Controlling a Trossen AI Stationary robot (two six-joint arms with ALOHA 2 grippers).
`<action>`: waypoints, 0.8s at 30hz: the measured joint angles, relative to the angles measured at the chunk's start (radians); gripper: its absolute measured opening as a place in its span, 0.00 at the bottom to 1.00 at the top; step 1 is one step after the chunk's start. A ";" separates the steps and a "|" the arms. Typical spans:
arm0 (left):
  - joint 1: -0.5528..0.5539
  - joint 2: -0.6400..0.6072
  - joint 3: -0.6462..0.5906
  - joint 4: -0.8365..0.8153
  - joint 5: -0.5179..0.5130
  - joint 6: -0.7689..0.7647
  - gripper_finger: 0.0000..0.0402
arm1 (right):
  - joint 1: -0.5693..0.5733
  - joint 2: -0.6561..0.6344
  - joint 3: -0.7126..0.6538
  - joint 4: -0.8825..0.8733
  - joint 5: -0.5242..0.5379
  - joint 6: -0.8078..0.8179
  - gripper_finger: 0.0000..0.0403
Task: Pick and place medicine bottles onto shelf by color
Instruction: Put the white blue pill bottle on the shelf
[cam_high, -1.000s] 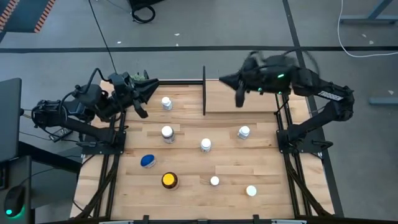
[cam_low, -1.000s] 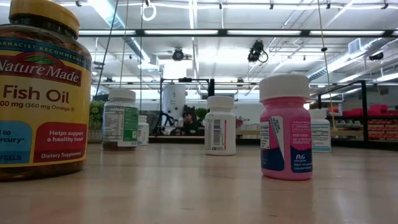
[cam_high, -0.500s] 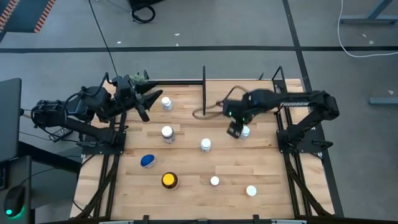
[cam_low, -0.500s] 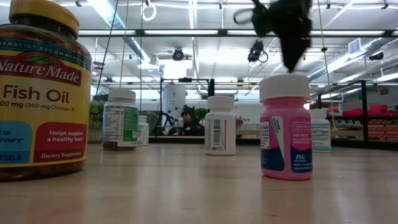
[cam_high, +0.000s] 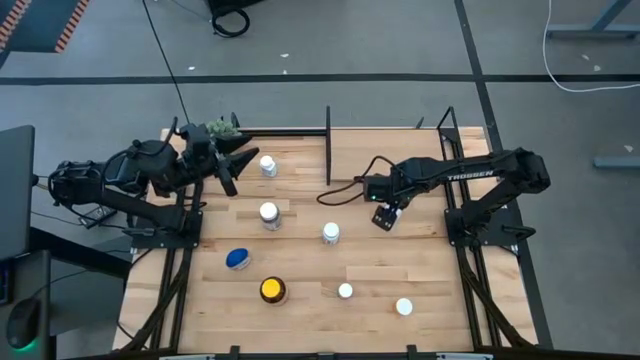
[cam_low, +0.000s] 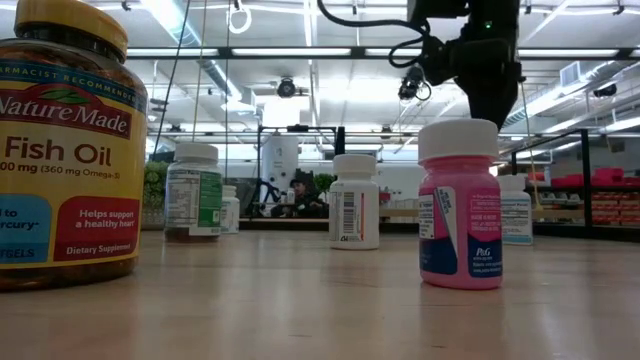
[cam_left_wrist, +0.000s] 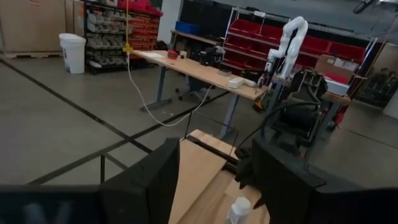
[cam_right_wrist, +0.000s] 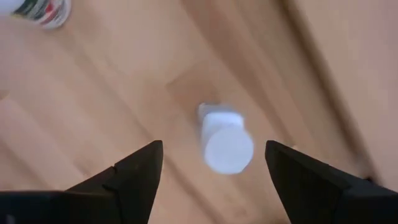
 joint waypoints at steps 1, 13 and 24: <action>0.000 0.000 0.000 0.001 0.000 0.000 0.52 | 0.000 0.000 0.000 0.005 0.017 0.000 0.72; 0.000 0.000 0.000 0.000 0.000 -0.001 0.52 | -0.058 0.000 -0.143 0.061 -0.016 -0.040 0.72; 0.000 0.000 0.000 -0.001 -0.001 -0.002 0.52 | -0.087 0.000 -0.282 0.188 -0.098 -0.043 0.71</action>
